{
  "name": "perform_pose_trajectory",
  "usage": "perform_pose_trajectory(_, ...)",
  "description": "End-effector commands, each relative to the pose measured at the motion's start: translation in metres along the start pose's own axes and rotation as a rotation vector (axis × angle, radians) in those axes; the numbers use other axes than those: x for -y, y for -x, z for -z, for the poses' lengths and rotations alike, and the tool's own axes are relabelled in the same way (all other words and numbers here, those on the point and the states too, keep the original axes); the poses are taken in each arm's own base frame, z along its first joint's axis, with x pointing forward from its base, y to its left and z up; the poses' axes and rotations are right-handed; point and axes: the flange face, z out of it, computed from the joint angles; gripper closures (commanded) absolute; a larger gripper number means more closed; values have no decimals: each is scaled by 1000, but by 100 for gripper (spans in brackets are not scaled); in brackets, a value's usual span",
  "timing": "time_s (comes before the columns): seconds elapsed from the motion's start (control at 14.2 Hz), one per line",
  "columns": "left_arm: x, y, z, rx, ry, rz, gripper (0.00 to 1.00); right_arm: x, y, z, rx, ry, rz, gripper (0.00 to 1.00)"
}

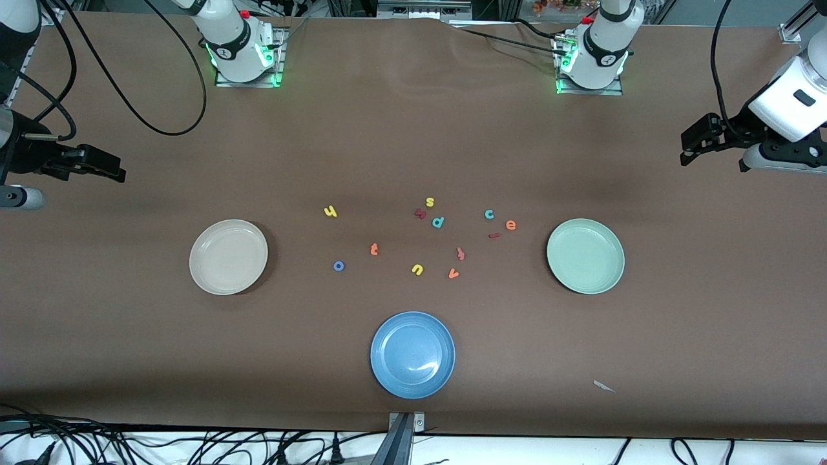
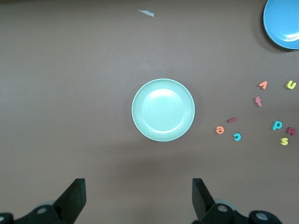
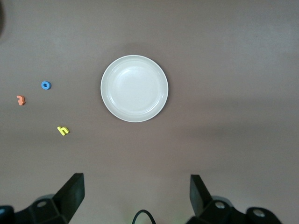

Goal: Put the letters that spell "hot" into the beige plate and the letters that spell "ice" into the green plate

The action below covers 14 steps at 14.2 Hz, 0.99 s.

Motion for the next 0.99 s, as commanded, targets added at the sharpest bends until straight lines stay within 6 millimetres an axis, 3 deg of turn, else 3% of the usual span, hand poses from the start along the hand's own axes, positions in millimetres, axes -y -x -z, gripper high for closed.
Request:
perform_pose_trajectory(0.0, 1, -5, 5, 6, -21, -11, 0, 2, -2, 3, -10, 2, 3, 0)
perform_pose_trajectory(0.92, 5, -7, 0, 13, -23, -3, 0, 3, -3, 3, -15, 2, -2, 0)
